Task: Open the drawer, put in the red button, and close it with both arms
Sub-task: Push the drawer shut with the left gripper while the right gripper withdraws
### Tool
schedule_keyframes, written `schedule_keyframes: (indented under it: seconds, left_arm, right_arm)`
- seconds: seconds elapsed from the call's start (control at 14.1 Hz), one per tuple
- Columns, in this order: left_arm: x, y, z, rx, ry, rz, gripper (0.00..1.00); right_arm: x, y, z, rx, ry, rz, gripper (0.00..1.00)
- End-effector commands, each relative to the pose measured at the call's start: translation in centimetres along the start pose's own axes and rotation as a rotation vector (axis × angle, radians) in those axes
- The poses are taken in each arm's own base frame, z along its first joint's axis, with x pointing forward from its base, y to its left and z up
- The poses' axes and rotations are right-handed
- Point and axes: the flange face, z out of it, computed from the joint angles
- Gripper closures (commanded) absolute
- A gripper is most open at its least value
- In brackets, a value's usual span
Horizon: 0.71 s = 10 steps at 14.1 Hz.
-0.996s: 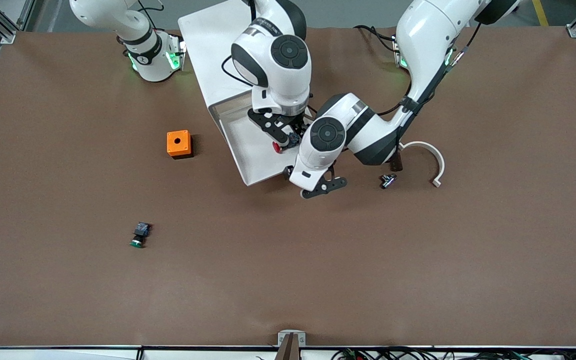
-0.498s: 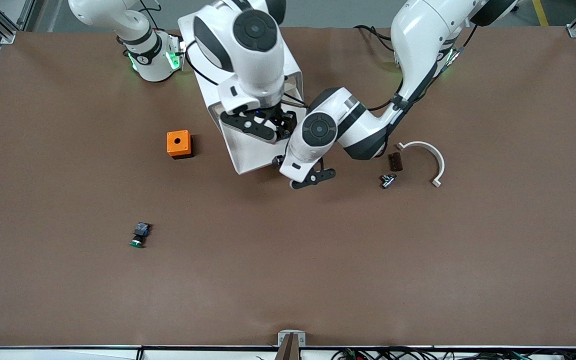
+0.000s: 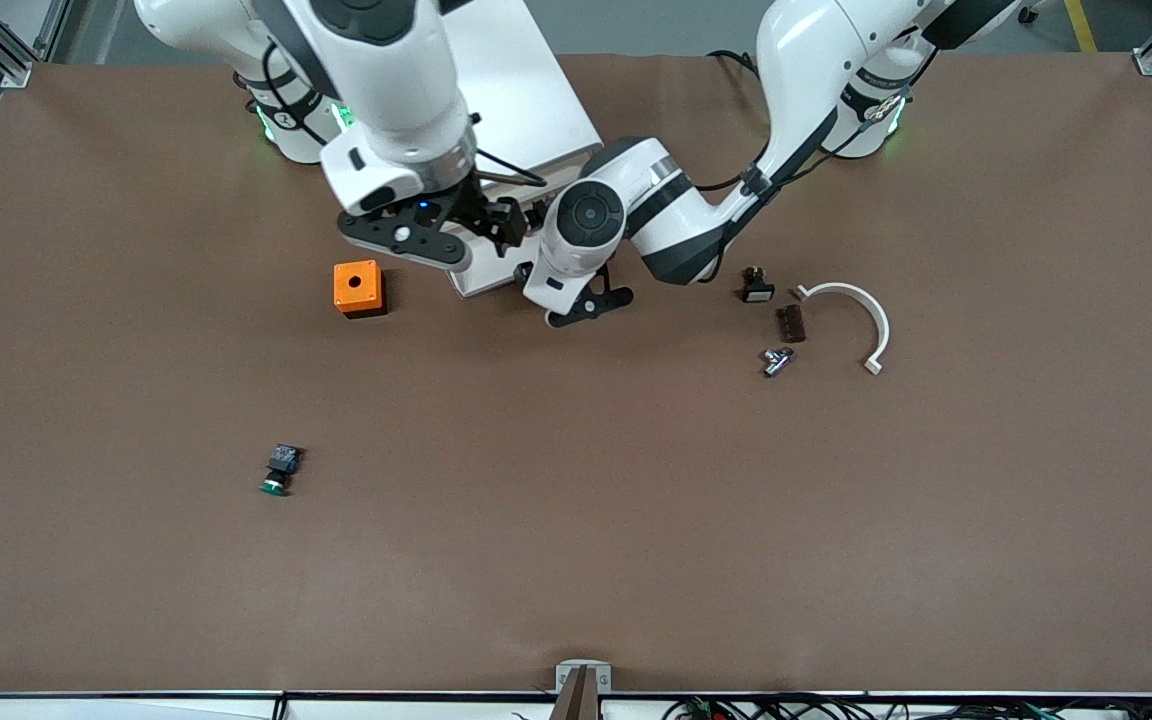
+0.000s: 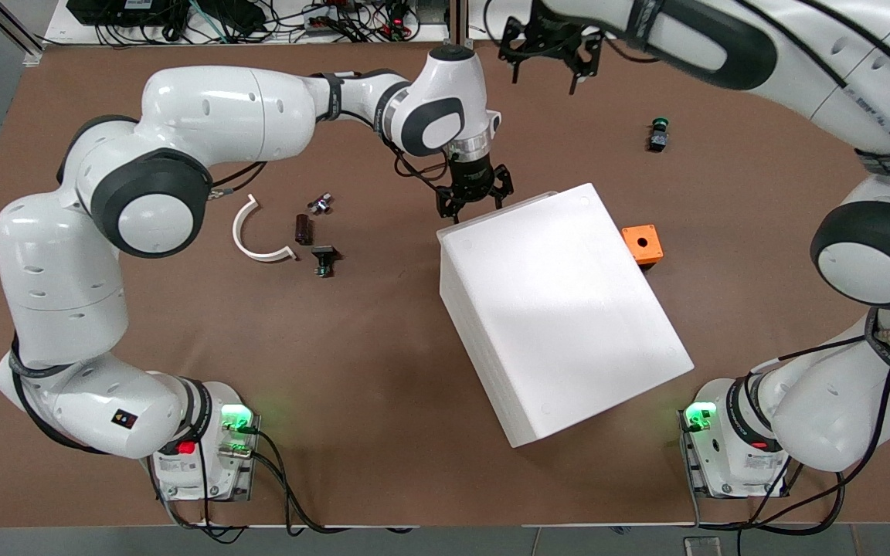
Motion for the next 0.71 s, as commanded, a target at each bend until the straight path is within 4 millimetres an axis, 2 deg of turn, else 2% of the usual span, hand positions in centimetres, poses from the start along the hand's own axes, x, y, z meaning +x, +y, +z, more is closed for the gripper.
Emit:
schedule_keyframes:
  seconds: [0.0,0.21,0.36,0.64]
  left_arm:
    - [-2.6,0.3,0.6,0.009,-0.024,-0.015,0.00]
    - [-4.7,0.7,1.0,0.015,-0.039,-0.032,0.00]
    - [-5.9,0.9,1.6,0.024,-0.046,-0.039,0.00]
    - [-6.2,0.9,1.2,0.023,-0.043,-0.061,0.00]
  right_arm:
    - [3.3,4.8,-2.7,0.052,-0.040,-0.027,0.00]
    - [8.1,10.8,-4.6,0.072,-0.058,-0.034,0.00]
    - [10.6,14.4,-4.8,0.066,-0.061,-0.100,0.00]
    - [13.9,20.5,-4.7,0.042,-0.085,-0.137,0.00]
